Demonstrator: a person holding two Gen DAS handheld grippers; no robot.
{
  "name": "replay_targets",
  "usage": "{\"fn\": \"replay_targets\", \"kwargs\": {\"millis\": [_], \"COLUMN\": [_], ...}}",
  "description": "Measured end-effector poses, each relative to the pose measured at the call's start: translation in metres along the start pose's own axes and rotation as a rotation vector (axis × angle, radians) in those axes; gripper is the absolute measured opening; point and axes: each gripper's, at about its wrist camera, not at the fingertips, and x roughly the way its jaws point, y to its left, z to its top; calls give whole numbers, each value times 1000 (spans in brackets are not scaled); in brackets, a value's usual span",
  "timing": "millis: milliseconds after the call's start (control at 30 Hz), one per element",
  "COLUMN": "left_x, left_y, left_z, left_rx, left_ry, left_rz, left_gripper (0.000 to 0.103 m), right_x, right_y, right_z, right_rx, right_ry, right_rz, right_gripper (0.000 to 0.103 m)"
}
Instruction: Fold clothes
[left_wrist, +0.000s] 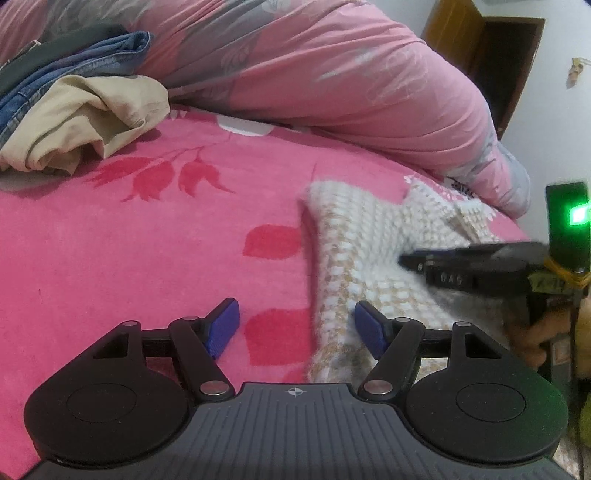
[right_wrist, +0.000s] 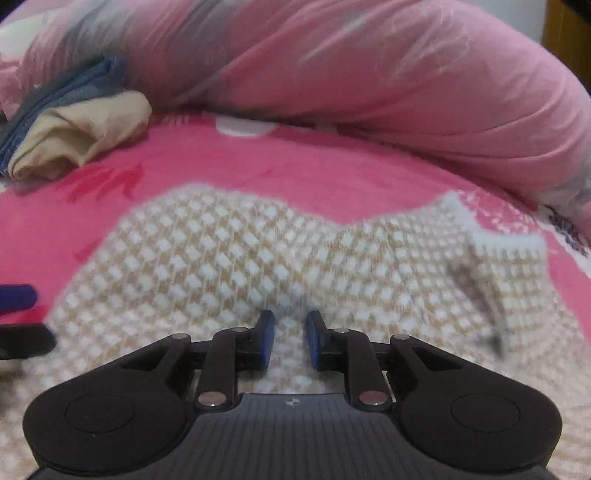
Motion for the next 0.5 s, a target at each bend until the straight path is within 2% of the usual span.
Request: {"fn": "replay_targets", "kwargs": {"millis": [67, 100, 167, 233, 267, 333, 367, 433, 500], "left_x": [0, 0, 0, -1, -1, -1, -1, -1, -1], "left_y": [-1, -1, -3, -3, -2, 0, 0, 2, 2], "left_z": [0, 0, -1, -2, -2, -3, -3, -2, -2], "left_rx": [0, 1, 5, 5, 0, -7, -10, -15, -15], "left_ry": [1, 0, -1, -3, -4, -6, -6, -6, -6], "left_rz": [5, 8, 17, 17, 13, 6, 3, -3, -2], "left_gripper": [70, 70, 70, 70, 70, 70, 70, 70, 70], "right_x": [-15, -23, -32, -29, -23, 21, 40, 43, 32], "right_y": [2, 5, 15, 32, 39, 44, 40, 24, 23], "right_z": [11, 17, 29, 40, 42, 35, 28, 28, 34], "right_rx": [21, 23, 1, -53, -82, -125, -118, -32, 4], "right_ry": [-33, -66, -132, -168, -167, -84, -57, -75, -87], "right_rz": [-34, -9, 84, 189, 210, 120, 80, 101, 72], "right_gripper": [20, 20, 20, 19, 19, 17, 12, 10, 11]}}
